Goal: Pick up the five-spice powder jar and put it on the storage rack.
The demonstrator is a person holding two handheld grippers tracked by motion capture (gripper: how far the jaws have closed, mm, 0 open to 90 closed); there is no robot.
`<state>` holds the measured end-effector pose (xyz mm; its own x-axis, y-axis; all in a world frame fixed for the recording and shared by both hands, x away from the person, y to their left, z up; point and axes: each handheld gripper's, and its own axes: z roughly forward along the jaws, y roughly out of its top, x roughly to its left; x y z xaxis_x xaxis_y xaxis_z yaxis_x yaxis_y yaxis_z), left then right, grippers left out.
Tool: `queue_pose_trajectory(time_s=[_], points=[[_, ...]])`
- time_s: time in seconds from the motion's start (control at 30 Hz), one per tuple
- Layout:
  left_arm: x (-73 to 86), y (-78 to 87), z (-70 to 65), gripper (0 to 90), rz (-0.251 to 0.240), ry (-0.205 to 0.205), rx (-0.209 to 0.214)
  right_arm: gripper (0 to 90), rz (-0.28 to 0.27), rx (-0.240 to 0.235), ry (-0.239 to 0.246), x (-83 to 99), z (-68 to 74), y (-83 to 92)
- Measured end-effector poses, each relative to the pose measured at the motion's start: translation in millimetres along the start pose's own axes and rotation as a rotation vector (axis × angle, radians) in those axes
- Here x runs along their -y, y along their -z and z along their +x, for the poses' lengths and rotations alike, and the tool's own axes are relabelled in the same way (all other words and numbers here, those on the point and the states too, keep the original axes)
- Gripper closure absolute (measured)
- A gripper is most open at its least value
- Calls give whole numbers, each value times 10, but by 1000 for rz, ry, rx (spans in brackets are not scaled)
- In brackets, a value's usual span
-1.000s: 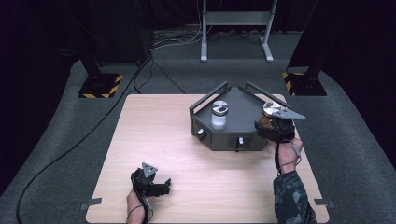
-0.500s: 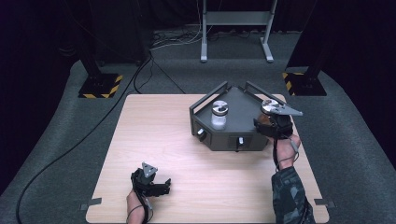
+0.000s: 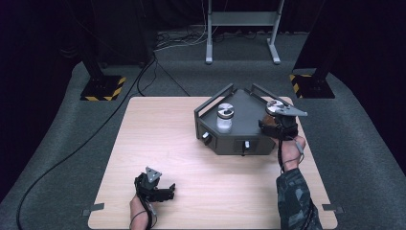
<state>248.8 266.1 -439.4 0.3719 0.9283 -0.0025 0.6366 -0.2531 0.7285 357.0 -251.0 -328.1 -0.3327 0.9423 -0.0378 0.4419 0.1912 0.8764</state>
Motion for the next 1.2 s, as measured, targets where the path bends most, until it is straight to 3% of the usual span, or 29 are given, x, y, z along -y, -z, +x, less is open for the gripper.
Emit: queue_pose_trajectory(time_s=[1.2], points=[[1, 1, 0, 28, -1, 0, 0, 299, 23, 5, -14, 84, -9, -149]])
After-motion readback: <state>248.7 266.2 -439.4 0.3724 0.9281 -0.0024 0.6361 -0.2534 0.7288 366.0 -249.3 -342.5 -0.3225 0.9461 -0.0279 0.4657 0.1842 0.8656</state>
